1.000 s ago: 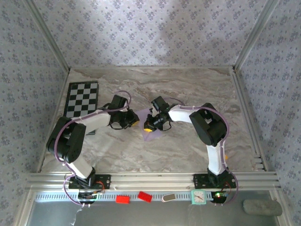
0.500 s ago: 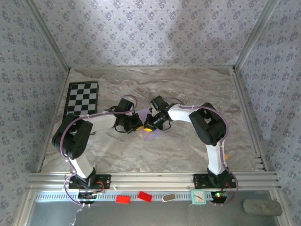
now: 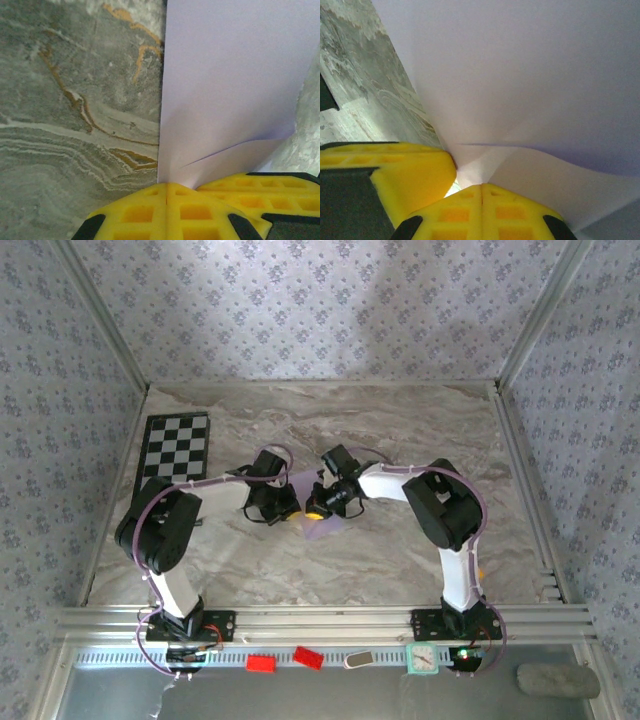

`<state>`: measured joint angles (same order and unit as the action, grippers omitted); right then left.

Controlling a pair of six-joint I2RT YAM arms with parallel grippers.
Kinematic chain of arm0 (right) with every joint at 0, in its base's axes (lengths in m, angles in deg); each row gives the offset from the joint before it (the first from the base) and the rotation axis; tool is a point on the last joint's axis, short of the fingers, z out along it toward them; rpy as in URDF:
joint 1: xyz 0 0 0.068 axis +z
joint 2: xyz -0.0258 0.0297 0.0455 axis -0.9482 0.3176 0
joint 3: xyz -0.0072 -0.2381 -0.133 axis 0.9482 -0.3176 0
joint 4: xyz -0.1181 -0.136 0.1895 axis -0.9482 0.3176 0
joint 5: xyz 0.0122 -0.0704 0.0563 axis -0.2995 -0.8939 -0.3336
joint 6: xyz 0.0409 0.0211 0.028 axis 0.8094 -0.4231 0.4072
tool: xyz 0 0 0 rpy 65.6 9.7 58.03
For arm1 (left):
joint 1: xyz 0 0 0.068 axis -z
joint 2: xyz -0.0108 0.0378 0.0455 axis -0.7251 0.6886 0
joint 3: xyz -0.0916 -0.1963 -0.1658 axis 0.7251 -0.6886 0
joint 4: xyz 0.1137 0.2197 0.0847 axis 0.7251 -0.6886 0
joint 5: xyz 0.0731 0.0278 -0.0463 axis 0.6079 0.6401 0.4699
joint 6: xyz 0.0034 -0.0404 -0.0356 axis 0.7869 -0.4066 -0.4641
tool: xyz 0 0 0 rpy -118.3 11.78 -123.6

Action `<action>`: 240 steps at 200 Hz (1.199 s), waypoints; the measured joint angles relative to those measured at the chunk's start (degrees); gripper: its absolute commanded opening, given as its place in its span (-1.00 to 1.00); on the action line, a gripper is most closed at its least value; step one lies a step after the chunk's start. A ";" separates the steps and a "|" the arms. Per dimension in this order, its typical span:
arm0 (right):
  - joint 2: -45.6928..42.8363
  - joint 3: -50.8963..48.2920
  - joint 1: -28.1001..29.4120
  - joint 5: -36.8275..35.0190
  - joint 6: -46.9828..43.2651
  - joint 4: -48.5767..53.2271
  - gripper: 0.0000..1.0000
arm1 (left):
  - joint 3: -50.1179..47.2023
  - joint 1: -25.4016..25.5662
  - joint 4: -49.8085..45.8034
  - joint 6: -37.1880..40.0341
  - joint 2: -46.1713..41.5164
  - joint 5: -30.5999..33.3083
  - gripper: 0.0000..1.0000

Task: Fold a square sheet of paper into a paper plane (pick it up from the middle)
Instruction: Fold the triangle a second time at the center of the table.

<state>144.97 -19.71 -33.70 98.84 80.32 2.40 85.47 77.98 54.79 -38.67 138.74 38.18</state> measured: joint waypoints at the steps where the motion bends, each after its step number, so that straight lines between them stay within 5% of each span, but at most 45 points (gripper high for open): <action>1: -0.04 -0.09 0.00 0.02 0.00 -0.04 -0.97 | 0.04 0.02 -0.04 0.07 0.00 0.02 -1.00; 240: -1.40 -2.43 -1.79 -1.70 -10.38 -1.44 -0.96 | 5.99 -0.20 -7.89 8.98 2.73 1.68 -1.00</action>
<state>143.58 -22.14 -35.49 97.14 69.94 0.96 91.46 77.79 46.90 -29.69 141.47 39.87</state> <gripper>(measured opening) 0.056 0.048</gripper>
